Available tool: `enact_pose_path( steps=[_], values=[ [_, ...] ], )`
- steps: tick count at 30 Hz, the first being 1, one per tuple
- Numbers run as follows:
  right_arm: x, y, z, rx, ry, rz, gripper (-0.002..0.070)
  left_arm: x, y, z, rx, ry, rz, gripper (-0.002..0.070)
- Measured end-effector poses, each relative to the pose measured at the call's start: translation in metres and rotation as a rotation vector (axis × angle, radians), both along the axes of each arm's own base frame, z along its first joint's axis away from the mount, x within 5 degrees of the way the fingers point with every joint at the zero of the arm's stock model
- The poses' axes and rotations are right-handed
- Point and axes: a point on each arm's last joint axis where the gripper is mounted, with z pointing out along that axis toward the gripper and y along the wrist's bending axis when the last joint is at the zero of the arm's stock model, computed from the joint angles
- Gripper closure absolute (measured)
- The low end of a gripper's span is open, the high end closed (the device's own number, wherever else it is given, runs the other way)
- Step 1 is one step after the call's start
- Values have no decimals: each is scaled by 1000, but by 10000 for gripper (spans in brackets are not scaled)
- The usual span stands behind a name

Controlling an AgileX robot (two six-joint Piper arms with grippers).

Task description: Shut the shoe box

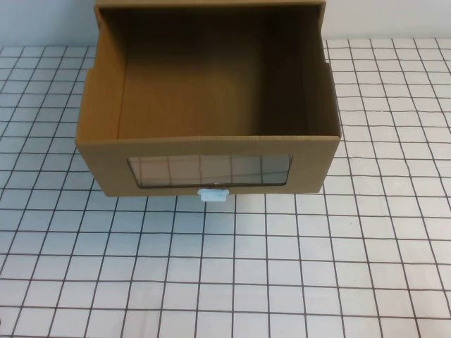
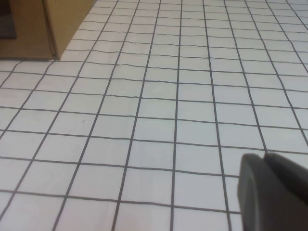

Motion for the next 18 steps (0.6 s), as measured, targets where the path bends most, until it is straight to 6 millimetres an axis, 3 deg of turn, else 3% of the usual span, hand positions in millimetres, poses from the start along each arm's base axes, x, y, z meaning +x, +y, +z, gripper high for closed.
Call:
enact_pose_path(
  steps=[18],
  values=[
    [0, 0, 1, 0, -7, -2, 689, 0, 0, 1, 3, -16, -2, 680]
  ],
)
